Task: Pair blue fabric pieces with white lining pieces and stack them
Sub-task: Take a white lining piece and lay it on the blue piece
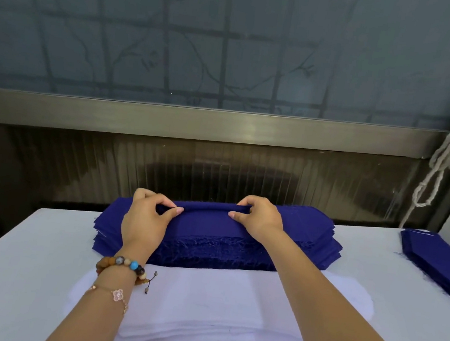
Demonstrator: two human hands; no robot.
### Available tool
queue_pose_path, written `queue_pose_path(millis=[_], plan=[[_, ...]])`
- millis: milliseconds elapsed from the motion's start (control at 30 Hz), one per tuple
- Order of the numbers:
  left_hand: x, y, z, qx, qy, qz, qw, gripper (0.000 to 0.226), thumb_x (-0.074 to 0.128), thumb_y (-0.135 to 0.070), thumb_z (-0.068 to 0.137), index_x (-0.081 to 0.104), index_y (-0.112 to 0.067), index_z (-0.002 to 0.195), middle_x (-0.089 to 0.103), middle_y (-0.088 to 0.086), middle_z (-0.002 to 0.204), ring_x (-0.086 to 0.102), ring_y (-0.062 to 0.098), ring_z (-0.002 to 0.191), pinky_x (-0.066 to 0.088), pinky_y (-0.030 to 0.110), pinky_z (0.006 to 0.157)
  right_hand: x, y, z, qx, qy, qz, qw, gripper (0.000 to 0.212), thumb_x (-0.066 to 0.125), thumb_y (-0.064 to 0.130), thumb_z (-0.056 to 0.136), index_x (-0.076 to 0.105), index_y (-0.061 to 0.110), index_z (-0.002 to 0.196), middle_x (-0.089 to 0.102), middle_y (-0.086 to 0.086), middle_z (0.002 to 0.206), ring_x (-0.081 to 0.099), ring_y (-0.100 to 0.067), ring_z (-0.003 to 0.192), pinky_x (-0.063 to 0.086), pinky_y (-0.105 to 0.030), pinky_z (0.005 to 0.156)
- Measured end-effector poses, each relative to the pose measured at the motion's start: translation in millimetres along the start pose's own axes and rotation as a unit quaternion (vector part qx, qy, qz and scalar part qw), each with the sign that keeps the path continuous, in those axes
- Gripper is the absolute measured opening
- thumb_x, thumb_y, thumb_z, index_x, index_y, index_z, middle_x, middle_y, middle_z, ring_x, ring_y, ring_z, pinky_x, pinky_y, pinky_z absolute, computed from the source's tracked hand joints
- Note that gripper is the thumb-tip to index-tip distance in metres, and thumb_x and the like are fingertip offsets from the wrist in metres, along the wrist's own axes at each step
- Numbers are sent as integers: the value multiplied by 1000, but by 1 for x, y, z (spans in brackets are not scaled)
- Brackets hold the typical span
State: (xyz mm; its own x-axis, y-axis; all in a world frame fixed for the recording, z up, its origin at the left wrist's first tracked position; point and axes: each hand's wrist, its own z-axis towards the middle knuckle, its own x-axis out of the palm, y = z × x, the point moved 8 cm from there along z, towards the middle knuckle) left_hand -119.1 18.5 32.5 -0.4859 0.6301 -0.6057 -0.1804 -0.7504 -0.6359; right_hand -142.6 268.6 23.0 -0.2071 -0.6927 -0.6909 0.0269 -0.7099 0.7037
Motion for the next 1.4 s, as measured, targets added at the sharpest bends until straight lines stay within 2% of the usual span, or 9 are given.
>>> queue_pose_path(millis=[133, 267, 433, 600, 733, 933, 1033, 1133, 1400], plan=[[6, -12, -2, 54, 26, 78, 995, 15, 62, -37, 91, 58, -23, 92, 45, -8, 108, 51, 11, 79, 33, 21, 51, -13, -2, 0, 25, 43, -67, 996, 34, 69, 35, 87, 62, 16, 115, 63, -4, 114, 58, -24, 107, 48, -31, 84], [2, -9, 5, 70, 89, 153, 982, 12, 53, -31, 97, 54, -24, 107, 49, -2, 108, 53, 18, 93, 43, 30, 65, -38, -17, -5, 63, 80, -118, 988, 46, 66, 32, 90, 54, 14, 131, 57, -9, 129, 53, -29, 118, 46, -38, 95], [-23, 20, 15, 45, 118, 170, 977, 11, 56, -28, 96, 58, -20, 102, 53, 6, 104, 55, 26, 94, 48, 42, 79, -77, -48, -14, 90, 87, -158, 979, 38, 59, 25, 96, 53, 12, 131, 56, -11, 129, 54, -30, 115, 45, -36, 95], [-40, 62, 17, -60, 140, 37, 988, 10, 66, -24, 90, 64, -15, 91, 65, 9, 92, 61, 27, 85, 49, 39, 73, -100, -85, -22, 140, 33, -101, 984, 41, 60, 22, 95, 49, 12, 134, 53, -14, 128, 54, -32, 108, 47, -36, 85], [-50, 80, 9, -126, 84, 0, 988, 23, 74, -28, 84, 60, -10, 85, 63, 5, 82, 58, 26, 79, 45, 38, 68, -107, -105, -27, 175, -14, -47, 983, 37, 65, 27, 92, 55, 9, 123, 59, -14, 115, 54, -28, 92, 45, -34, 73], [-70, 64, -8, -78, -34, 57, 995, 18, 67, -24, 89, 70, -8, 99, 68, 11, 90, 59, 30, 85, 45, 39, 68, -127, -102, -47, 168, -167, -153, 959, 27, 66, 40, 89, 66, 17, 103, 48, -9, 121, 38, -31, 118, 42, -38, 84], [-83, 53, -15, -63, -64, -44, 995, 8, 63, -9, 92, 69, -7, 95, 67, 9, 83, 60, 27, 80, 43, 36, 67, -132, -104, -52, 139, -176, -65, 972, 25, 66, 37, 90, 62, 12, 90, 63, -8, 93, 55, -29, 94, 47, -37, 75], [-96, 51, -21, -98, -56, -106, 988, 12, 64, -17, 92, 65, -6, 97, 67, 11, 80, 63, 25, 74, 50, 40, 67, -140, -108, -63, 124, -183, 72, 973, 19, 70, 28, 88, 63, 10, 87, 64, -2, 73, 59, -19, 67, 42, -29, 57], [-118, 51, -58, -199, -8, -255, 946, 7, 61, -11, 94, 66, -10, 89, 66, 9, 76, 59, 15, 64, 50, 23, 55, -140, -129, -109, 170, -138, 283, 934, 8, 62, 13, 94, 63, 11, 101, 64, -7, 78, 60, -20, 64, 51, -24, 62]])
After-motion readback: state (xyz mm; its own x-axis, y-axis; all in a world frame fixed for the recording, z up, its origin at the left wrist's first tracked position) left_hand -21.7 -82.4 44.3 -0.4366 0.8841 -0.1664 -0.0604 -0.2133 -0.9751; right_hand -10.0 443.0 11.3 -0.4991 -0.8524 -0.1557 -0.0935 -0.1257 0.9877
